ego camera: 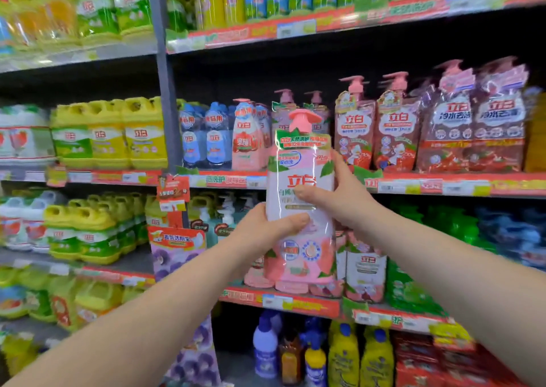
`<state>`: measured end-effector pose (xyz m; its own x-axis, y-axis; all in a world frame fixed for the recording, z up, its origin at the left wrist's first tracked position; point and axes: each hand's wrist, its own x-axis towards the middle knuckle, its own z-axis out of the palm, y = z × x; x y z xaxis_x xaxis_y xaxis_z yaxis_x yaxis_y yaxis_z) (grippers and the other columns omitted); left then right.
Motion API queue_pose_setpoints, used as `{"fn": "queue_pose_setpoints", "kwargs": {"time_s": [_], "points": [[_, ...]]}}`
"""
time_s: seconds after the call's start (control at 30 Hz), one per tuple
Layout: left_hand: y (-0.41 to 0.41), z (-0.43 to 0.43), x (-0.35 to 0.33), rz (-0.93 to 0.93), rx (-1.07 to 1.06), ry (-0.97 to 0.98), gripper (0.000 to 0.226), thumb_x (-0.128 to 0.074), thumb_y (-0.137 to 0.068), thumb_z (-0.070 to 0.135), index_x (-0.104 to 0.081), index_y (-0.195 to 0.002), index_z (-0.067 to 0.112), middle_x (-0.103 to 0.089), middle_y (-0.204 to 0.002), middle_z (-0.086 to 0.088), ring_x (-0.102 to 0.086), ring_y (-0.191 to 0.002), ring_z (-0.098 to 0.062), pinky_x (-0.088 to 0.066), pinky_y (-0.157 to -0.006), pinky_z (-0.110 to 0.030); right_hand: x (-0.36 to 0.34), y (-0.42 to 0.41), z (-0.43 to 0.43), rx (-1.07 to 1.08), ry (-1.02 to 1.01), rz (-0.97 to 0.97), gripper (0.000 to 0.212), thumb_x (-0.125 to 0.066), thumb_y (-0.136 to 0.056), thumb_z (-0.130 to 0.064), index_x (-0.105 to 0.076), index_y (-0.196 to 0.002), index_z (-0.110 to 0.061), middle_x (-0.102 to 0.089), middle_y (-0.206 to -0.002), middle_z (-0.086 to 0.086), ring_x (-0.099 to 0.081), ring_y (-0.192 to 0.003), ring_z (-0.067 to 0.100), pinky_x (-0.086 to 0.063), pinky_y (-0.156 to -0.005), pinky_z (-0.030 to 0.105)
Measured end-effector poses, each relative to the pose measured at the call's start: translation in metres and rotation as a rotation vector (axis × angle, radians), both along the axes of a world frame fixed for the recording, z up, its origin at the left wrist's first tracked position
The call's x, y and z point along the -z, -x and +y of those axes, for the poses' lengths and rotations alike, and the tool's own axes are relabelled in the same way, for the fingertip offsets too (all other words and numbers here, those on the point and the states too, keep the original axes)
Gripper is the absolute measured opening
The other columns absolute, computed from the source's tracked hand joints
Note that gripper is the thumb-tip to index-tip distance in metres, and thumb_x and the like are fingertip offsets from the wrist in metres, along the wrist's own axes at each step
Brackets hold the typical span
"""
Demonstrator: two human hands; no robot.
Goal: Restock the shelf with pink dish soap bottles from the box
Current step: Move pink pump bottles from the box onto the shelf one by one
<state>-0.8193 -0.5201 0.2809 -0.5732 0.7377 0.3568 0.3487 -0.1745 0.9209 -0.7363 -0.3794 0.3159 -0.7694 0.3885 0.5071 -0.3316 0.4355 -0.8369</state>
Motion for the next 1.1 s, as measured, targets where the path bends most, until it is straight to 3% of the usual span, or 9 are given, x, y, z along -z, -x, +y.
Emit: {"fn": "queue_pose_setpoints", "kwargs": {"time_s": [0.17, 0.4, 0.53, 0.6, 0.7, 0.83, 0.9, 0.97, 1.1], "points": [[0.038, 0.032, -0.013, 0.026, 0.04, -0.025, 0.018, -0.07, -0.082, 0.027, -0.065, -0.1, 0.03, -0.075, -0.1, 0.002, -0.071, -0.089, -0.014, -0.054, -0.072, -0.024, -0.017, 0.028, 0.026, 0.07, -0.063, 0.003, 0.08, -0.08, -0.073, -0.025, -0.034, -0.139, -0.028, -0.068, -0.115, -0.005, -0.066, -0.103, 0.013, -0.052, -0.094, 0.039], [0.095, 0.081, -0.048, 0.095, 0.054, -0.048, 0.013, -0.069, -0.084, 0.026, -0.062, -0.094, 0.032, -0.075, -0.091, 0.005, -0.072, -0.079, -0.012, -0.055, -0.062, -0.021, -0.049, 0.086, 0.078, 0.03, -0.088, 0.086, 0.071, -0.078, -0.075, -0.016, -0.039, -0.134, -0.023, -0.068, -0.114, 0.0, -0.07, -0.093, 0.009, -0.058, -0.073, 0.023], [0.126, 0.113, -0.07, 0.153, 0.026, -0.069, 0.009, -0.069, -0.083, 0.027, -0.064, -0.09, 0.031, -0.075, -0.094, 0.004, -0.072, -0.079, -0.011, -0.056, -0.06, -0.022, -0.074, 0.118, 0.108, 0.051, -0.133, 0.13, 0.083, -0.079, -0.074, -0.018, -0.031, -0.142, -0.021, -0.066, -0.12, 0.003, -0.067, -0.103, 0.018, -0.055, -0.09, 0.04], [0.141, 0.128, -0.079, 0.165, 0.006, -0.068, 0.01, -0.069, -0.083, 0.027, -0.065, -0.092, 0.029, -0.075, -0.098, 0.0, -0.072, -0.086, -0.017, -0.058, -0.069, -0.033, -0.085, 0.132, 0.122, 0.059, -0.183, 0.17, 0.076, -0.078, -0.075, -0.016, -0.035, -0.138, -0.019, -0.065, -0.12, 0.004, -0.066, -0.105, 0.018, -0.053, -0.093, 0.042], [0.163, 0.147, -0.091, 0.169, -0.008, -0.053, 0.014, -0.071, -0.082, 0.028, -0.066, -0.095, 0.027, -0.074, -0.102, -0.005, -0.07, -0.095, -0.026, -0.053, -0.086, -0.047, -0.095, 0.152, 0.14, 0.049, -0.213, 0.186, 0.071, -0.078, -0.075, -0.013, -0.037, -0.134, -0.018, -0.067, -0.113, 0.001, -0.069, -0.098, 0.012, -0.057, -0.087, 0.034], [0.188, 0.166, -0.099, 0.125, 0.057, -0.088, 0.01, -0.069, -0.084, 0.019, -0.066, -0.092, 0.023, -0.076, -0.085, 0.003, -0.073, -0.077, -0.013, -0.057, -0.06, -0.026, -0.103, 0.175, 0.157, 0.062, -0.216, 0.199, 0.071, -0.076, -0.076, -0.01, -0.036, -0.135, -0.017, -0.067, -0.101, -0.007, -0.069, -0.077, -0.003, -0.054, -0.061, 0.013], [0.199, 0.175, -0.103, 0.119, 0.055, -0.082, 0.013, -0.07, -0.082, 0.017, -0.066, -0.094, 0.022, -0.076, -0.092, -0.001, -0.072, -0.084, -0.018, -0.059, -0.069, -0.029, -0.106, 0.185, 0.162, 0.102, -0.225, 0.184, 0.082, -0.077, -0.076, -0.013, -0.029, -0.142, -0.018, -0.067, -0.109, -0.004, -0.069, -0.085, -0.001, -0.057, -0.068, 0.018], [0.211, 0.183, -0.105, 0.135, 0.039, -0.068, 0.015, -0.071, -0.08, 0.017, -0.066, -0.093, 0.022, -0.075, -0.096, -0.002, -0.071, -0.088, -0.018, -0.058, -0.075, -0.029, -0.108, 0.195, 0.168, 0.142, -0.248, 0.162, 0.093, -0.077, -0.076, -0.016, -0.02, -0.148, -0.02, -0.063, -0.122, 0.001, -0.066, -0.101, 0.008, -0.056, -0.087, 0.03], [0.232, 0.197, -0.106, 0.135, 0.042, -0.065, 0.025, -0.073, -0.078, 0.011, -0.066, -0.101, 0.017, -0.073, -0.098, -0.003, -0.07, -0.081, -0.011, -0.055, -0.064, -0.019, -0.111, 0.21, 0.176, 0.211, -0.282, 0.101, 0.101, -0.08, -0.072, -0.017, -0.016, -0.15, -0.019, -0.058, -0.131, 0.002, -0.059, -0.116, 0.017, -0.049, -0.1, 0.043]]}}
